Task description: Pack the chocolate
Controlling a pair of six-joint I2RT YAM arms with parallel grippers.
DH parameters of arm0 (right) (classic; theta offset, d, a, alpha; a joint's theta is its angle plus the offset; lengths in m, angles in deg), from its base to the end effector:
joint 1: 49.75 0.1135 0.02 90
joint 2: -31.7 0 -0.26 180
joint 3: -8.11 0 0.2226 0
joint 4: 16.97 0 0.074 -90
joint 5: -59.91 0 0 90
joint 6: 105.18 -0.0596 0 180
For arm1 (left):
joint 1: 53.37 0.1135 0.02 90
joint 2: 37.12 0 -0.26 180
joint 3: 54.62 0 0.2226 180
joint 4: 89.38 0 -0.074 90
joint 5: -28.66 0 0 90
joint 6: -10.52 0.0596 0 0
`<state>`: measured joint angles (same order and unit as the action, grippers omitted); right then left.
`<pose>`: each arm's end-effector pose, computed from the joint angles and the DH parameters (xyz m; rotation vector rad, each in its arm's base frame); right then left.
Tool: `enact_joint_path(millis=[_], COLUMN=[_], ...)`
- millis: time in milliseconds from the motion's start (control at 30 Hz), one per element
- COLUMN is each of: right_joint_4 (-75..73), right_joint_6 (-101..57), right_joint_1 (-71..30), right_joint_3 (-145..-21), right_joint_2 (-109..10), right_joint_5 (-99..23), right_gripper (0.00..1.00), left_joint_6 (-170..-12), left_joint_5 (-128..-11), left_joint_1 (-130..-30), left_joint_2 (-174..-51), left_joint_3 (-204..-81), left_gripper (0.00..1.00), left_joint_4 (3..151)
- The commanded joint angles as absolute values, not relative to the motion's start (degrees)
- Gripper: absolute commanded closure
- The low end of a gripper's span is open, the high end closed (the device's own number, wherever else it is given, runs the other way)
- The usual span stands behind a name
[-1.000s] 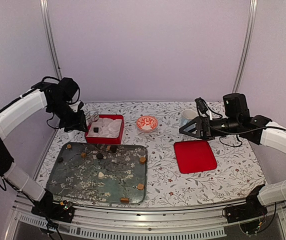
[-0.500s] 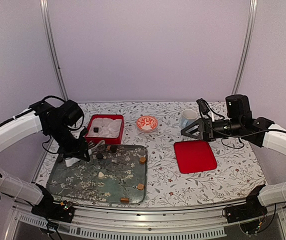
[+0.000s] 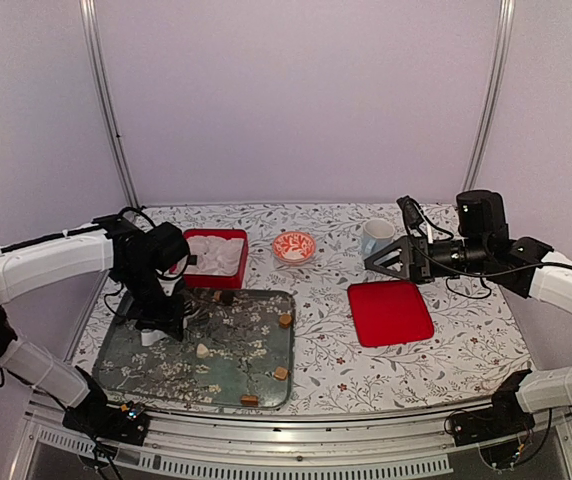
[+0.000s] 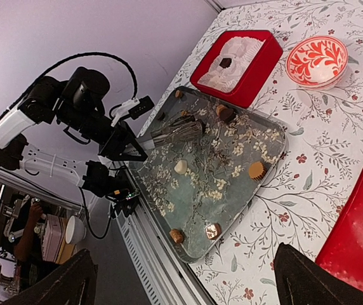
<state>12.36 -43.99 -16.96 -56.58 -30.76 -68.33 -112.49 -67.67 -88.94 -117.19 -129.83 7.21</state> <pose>0.1732 0.1554 0.2977 -0.5329 2.1436 1.3201 0.1597 -0.1223 0.2176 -0.0718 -3.0989 0.1680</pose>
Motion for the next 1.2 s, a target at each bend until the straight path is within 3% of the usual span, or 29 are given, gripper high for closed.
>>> enact_joint_path(millis=[0,467,767,1167], right_joint_4=[11.41,11.86,11.74,12.21], right_joint_6=[-44.53,-44.75,-44.62,-44.43], right_joint_1=[-17.23,-17.23,-17.23,-17.23], right_joint_3=[-55.77,-55.84,-55.99,-57.57], right_joint_2=[-29.89,-30.00,-30.49,-31.32], right_joint_5=[-67.89,-67.36,-67.60,-67.11], right_gripper=[0.01,0.01,0.01,0.01], left_joint_6=[-110.87,-108.05,-106.42,-101.79], left_joint_5=[-65.74,-63.14,-63.55,-63.70], left_joint_1=[-89.86,-90.10,-89.53,-79.32], left_joint_2=[-119.39,-121.48,-118.21,-124.44], left_joint_3=[-132.04,-134.80,-141.53,-154.01], left_gripper=[0.60,0.70,0.71,0.71], left_joint_4=[9.38,6.92,2.41,5.25])
